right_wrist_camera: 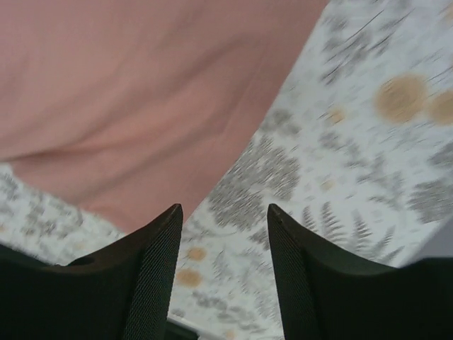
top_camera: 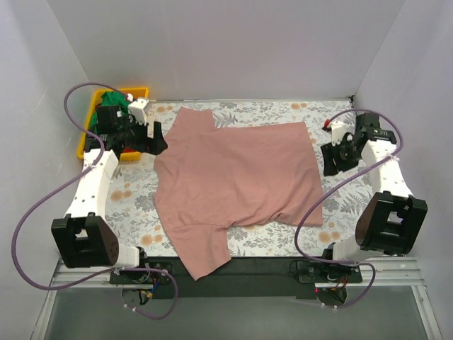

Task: Fold and stack the t-shirts
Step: Flatten the tshirt out

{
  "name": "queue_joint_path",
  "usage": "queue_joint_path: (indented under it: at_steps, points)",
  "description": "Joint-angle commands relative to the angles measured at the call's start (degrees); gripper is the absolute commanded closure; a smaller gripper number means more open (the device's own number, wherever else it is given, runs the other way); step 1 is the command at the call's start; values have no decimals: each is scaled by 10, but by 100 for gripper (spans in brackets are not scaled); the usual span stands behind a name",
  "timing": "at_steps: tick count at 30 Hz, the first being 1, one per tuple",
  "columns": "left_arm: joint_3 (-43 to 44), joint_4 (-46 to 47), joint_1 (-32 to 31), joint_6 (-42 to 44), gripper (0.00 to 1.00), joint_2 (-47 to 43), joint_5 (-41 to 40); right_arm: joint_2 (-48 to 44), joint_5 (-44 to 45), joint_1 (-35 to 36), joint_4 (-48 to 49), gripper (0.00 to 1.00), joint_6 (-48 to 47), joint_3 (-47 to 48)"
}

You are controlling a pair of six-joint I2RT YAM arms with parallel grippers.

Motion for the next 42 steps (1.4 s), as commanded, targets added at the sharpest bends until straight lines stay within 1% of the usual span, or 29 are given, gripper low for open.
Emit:
queue_joint_path:
  at_steps: [1,4,6,9,14,19,23,26,27,29,30,32,34,35,37,40,41,42]
  points:
    - [-81,-159,-6,73,17,-43,25,-27,-7,-3,-136,43,-44,-91]
    - [-142,-174,-6,92,16,-79,5,-43,-5,-2,-149,45,-44,-151]
    - [-175,-179,-6,103,16,-90,-5,-34,4,-3,-158,48,-42,-183]
    - [-210,-182,-6,111,16,-106,-4,-5,-4,-2,-160,49,-39,-209]
    - [-232,-172,-6,116,16,-104,-10,48,-34,-2,-153,49,-34,-233]
    - [-247,-160,-6,116,16,-96,-6,72,-27,-2,-133,48,-28,-242]
    - [-258,-152,-6,123,16,-82,-19,83,-28,-1,-119,49,-29,-253]
    - [-265,-150,-6,123,18,-79,-27,85,-23,-1,-108,60,-29,-257]
    - [-270,-149,-6,122,19,-79,-33,84,-21,-2,-107,67,-29,-256]
    - [-274,-150,-6,120,20,-80,-37,83,-21,-2,-101,74,-27,-256]
    - [-279,-152,-6,119,21,-81,-39,83,-20,-1,-101,81,-26,-256]
    - [-283,-162,-6,121,24,-80,-45,83,-17,-1,-99,87,-26,-254]
    - [-290,-178,-6,131,27,-80,-49,82,-13,-2,-100,97,-27,-254]
    - [-293,-182,-6,133,28,-80,-51,81,-11,-1,-99,99,-29,-254]
    - [-310,-183,-6,131,30,-81,-61,81,-8,-2,-99,99,-30,-254]
    - [-326,-183,-13,128,36,-63,-70,77,-8,-2,-99,99,-30,-254]
    - [-330,-183,-14,127,39,-57,-72,78,-7,-1,-98,99,-30,-254]
    - [-328,-185,-14,125,40,-52,-71,77,-7,-1,-98,99,-31,-253]
